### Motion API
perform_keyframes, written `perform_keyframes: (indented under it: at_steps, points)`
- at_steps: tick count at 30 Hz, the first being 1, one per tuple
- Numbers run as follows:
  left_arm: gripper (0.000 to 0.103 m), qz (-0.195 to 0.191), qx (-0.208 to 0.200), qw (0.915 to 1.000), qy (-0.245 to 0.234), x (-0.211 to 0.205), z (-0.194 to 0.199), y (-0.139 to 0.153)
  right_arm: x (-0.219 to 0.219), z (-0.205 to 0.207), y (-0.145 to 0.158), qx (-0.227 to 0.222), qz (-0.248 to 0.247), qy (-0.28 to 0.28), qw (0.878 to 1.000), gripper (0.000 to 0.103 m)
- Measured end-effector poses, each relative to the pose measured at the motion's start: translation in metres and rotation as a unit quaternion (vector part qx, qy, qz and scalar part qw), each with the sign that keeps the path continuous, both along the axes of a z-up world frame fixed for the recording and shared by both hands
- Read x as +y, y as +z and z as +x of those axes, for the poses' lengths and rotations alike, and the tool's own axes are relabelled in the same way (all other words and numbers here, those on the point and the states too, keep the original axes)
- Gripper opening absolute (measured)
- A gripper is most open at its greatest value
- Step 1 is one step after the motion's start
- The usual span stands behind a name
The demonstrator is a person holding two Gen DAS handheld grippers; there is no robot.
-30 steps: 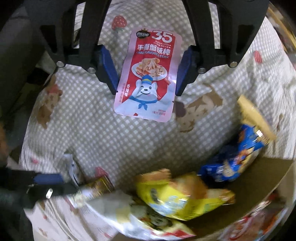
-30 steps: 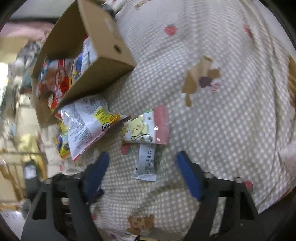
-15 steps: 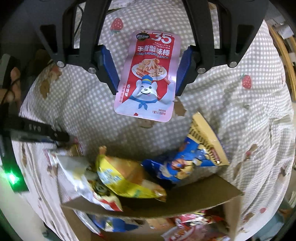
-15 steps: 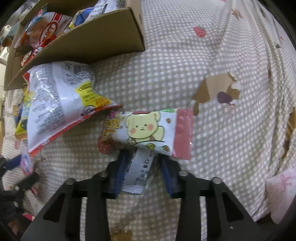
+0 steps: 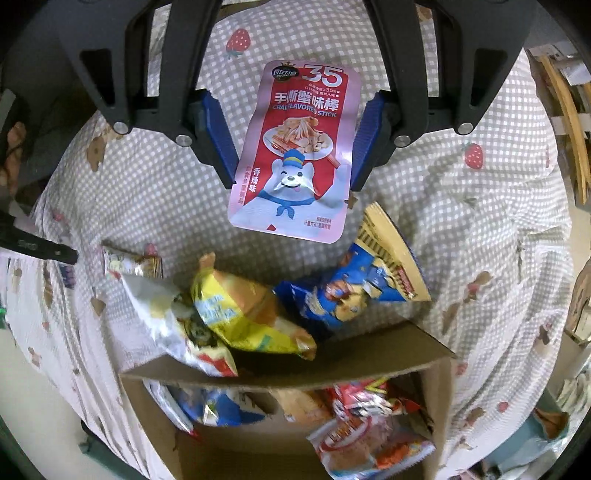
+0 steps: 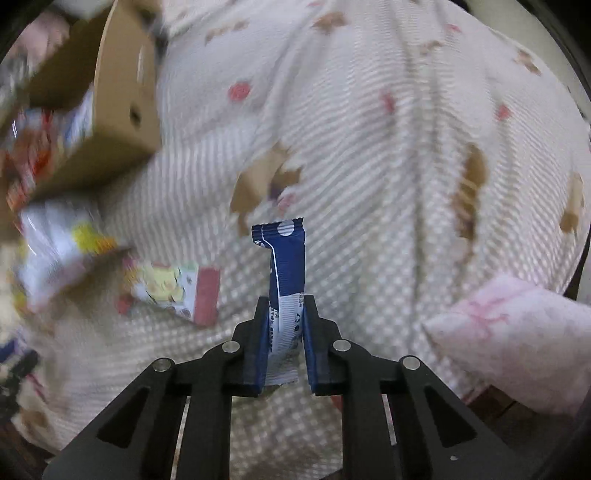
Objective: Organize snacks
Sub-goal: 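Hold the pink packet in the left gripper while the right grasps the white-and-blue stick, then carry both packets over the box and open both grippers to release them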
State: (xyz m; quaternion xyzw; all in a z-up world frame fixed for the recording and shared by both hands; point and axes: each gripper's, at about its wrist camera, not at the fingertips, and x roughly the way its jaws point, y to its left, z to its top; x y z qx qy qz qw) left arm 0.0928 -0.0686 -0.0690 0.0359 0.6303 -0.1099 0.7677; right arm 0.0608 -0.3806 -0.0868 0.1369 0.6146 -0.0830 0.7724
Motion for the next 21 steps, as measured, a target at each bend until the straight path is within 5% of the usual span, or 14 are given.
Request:
perform_keyframes:
  at_steps: [8,21]
  points:
    - [0.056,-0.014,-0.056,0.9963,0.063,0.036,0.006,0.039,0.004,-0.021,0.068,-0.155,0.050,0.016,0.987,0.017]
    - [0.056,-0.039,-0.151,0.9760,0.152,0.071,0.001,0.074,0.062,0.014,0.092,-0.225,0.115,0.097,0.963,0.017]
